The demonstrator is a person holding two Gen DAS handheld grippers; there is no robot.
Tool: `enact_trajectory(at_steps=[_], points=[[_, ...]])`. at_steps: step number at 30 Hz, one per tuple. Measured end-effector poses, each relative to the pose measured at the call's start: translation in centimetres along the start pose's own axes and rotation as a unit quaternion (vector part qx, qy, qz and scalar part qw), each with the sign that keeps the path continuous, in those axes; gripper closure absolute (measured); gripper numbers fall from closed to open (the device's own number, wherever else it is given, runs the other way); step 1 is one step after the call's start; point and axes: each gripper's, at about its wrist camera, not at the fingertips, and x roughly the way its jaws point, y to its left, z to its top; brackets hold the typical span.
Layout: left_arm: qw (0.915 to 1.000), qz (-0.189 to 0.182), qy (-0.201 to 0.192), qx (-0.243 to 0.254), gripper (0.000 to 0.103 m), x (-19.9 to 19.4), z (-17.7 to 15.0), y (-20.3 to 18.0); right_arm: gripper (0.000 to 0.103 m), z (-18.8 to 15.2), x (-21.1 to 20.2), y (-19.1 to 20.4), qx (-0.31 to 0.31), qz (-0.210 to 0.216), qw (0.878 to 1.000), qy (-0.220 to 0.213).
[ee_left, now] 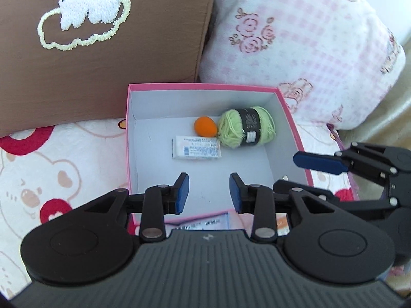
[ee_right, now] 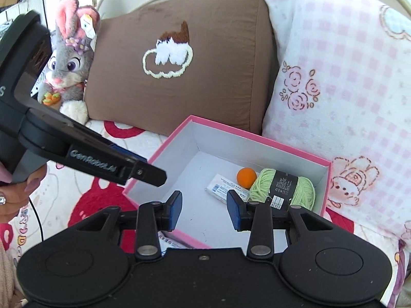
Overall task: Organize objects
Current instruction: 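Withdraw the left gripper up and away from the pink box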
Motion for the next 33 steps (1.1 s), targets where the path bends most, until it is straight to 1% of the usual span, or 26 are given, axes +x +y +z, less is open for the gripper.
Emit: enact_trajectory(at_steps=[2, 3, 5, 9, 13, 17, 23, 27, 29, 30, 31, 33], points=[[1.0000, 0.002, -0.002, 0.005, 0.066, -1.1, -0.5, -0.3, 0.059, -0.3, -0.7, 0.2, 0.000, -0.001, 1.000, -0.004], [1.0000, 0.003, -0.003, 0.007, 0.062, -1.6, -0.8, -0.4, 0.058, -0.5, -1.1, 0.3, -0.001, -0.001, 1.000, -0.006], [0.9999, 0.006, -0.003, 0.011, 0.062, -2.5, -1.1, -0.7, 0.058, -0.8, -1.8, 0.5, -0.002, 0.001, 1.000, -0.011], [0.9995, 0.014, -0.008, 0.029, 0.061, -4.2, -2.0, -1.5, 0.054, -1.2, -3.2, 0.8, 0.000, 0.002, 1.000, -0.024], [0.9988, 0.023, -0.006, 0.043, 0.060, -5.4, -3.0, -2.3, 0.054, -1.9, -4.0, 1.2, 0.000, 0.007, 1.000, -0.028], [0.9983, 0.024, -0.004, 0.053, 0.056, -6.4, -4.1, -3.1, 0.053, -2.6, -4.8, 1.6, 0.007, 0.009, 0.999, -0.036], [0.9977, 0.027, -0.010, 0.061, 0.051, -8.3, -5.5, -4.0, 0.045, -3.6, -6.3, 2.5, -0.002, 0.003, 0.999, -0.038], [0.9971, 0.022, -0.009, 0.072, 0.045, -9.2, -6.2, -4.7, 0.039, -4.1, -7.2, 2.9, 0.000, 0.000, 0.999, -0.039], [0.9971, 0.017, -0.008, 0.074, 0.043, -9.5, -6.6, -5.0, 0.031, -4.4, -7.6, 3.0, 0.004, -0.003, 0.999, -0.040], [0.9971, 0.016, -0.006, 0.075, 0.043, -9.6, -6.8, -5.1, 0.025, -4.6, -7.9, 3.0, 0.005, -0.003, 0.999, -0.040], [0.9971, 0.014, -0.005, 0.074, 0.042, -9.7, -7.0, -5.2, 0.022, -4.9, -8.1, 3.1, 0.004, -0.004, 0.999, -0.040], [0.9973, 0.010, -0.002, 0.073, 0.041, -9.8, -7.4, -5.4, 0.021, -5.6, -8.8, 3.3, 0.004, -0.008, 0.999, -0.044]])
